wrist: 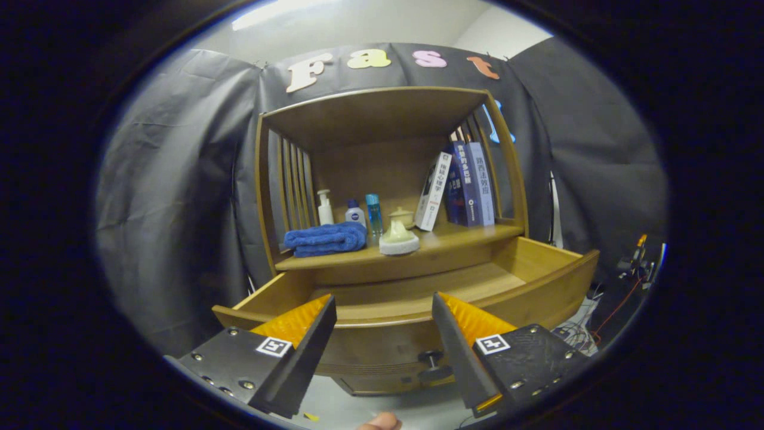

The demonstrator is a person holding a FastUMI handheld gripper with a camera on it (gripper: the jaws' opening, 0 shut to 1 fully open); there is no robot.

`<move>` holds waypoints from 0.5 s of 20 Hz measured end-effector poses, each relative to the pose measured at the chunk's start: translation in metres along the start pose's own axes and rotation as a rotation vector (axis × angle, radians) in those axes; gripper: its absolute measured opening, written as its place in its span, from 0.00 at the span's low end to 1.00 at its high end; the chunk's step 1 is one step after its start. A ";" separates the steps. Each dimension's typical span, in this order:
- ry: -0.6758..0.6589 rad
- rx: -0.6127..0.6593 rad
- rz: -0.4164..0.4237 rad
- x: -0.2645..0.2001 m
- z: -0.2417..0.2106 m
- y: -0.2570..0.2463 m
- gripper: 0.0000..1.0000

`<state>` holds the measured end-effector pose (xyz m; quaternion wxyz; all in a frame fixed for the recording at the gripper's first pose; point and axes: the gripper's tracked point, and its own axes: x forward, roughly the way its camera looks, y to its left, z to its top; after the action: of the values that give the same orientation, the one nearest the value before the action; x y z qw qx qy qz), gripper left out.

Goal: Pull open the drawer, take out the items inside it, and place them on the countertop above the cabinet.

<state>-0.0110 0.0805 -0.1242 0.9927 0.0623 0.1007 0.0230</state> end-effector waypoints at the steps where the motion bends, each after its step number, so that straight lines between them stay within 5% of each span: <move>1: -0.011 0.003 0.004 0.002 0.002 0.000 0.96; 10: -0.017 0.014 0.011 -0.004 -0.003 -0.003 0.99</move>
<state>-0.0158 0.0777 -0.1263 0.9929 0.0701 0.0923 0.0275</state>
